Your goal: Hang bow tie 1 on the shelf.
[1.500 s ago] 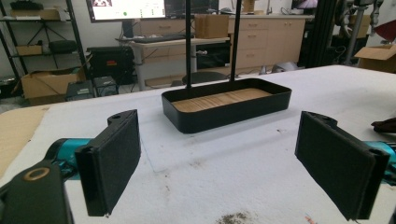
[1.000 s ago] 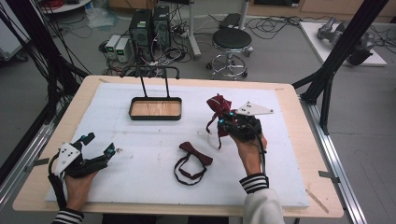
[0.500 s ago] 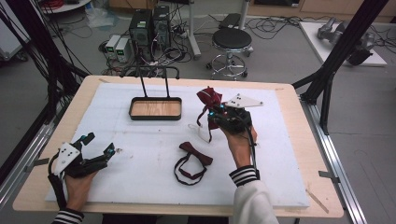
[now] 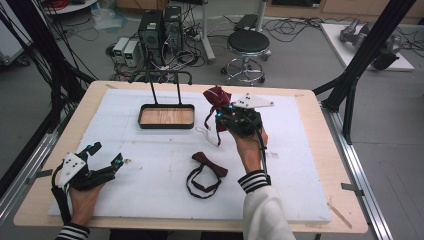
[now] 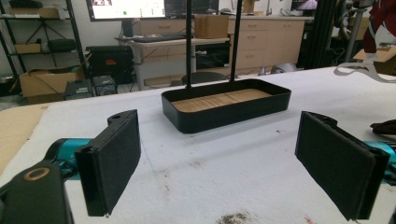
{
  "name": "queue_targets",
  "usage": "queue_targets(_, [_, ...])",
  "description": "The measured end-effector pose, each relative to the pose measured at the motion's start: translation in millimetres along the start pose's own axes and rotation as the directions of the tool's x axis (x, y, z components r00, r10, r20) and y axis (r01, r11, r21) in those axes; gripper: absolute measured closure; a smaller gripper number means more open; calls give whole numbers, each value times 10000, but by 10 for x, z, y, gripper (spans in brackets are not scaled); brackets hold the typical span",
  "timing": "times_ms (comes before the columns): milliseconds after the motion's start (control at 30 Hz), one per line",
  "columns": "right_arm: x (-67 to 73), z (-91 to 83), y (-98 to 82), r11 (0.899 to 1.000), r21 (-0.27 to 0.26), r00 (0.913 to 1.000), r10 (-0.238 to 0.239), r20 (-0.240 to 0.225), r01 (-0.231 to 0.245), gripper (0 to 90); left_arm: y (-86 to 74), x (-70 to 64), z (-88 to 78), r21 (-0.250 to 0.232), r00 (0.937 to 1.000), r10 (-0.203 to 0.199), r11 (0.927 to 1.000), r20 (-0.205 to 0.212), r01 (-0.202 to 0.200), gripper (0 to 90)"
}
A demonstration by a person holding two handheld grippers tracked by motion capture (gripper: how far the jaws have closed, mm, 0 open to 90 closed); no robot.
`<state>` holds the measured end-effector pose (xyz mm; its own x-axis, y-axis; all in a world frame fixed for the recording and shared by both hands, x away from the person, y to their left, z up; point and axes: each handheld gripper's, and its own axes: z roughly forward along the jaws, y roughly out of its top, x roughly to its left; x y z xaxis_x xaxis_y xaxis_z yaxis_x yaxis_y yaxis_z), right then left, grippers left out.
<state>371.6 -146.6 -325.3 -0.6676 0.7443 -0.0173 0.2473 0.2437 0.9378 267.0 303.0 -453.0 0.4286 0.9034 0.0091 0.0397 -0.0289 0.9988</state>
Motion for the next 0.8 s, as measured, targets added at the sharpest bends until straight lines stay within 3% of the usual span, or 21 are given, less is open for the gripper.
queue_targets(300, [35,93,94,9997,-215,9999,-95,82,96,748,0,0,2,-4,10000,-41,10000,-10,41,148])
queue_targets(467, [40,170,193,9985,-541,9999,-73,-76,69,748,0,0,0,-1,10000,-18,10000,-10,18,148])
queue_targets(800, [1,356,279,9978,-664,9995,3,-328,-24,748,0,1,3,1,10000,-46,10000,-10,46,148])
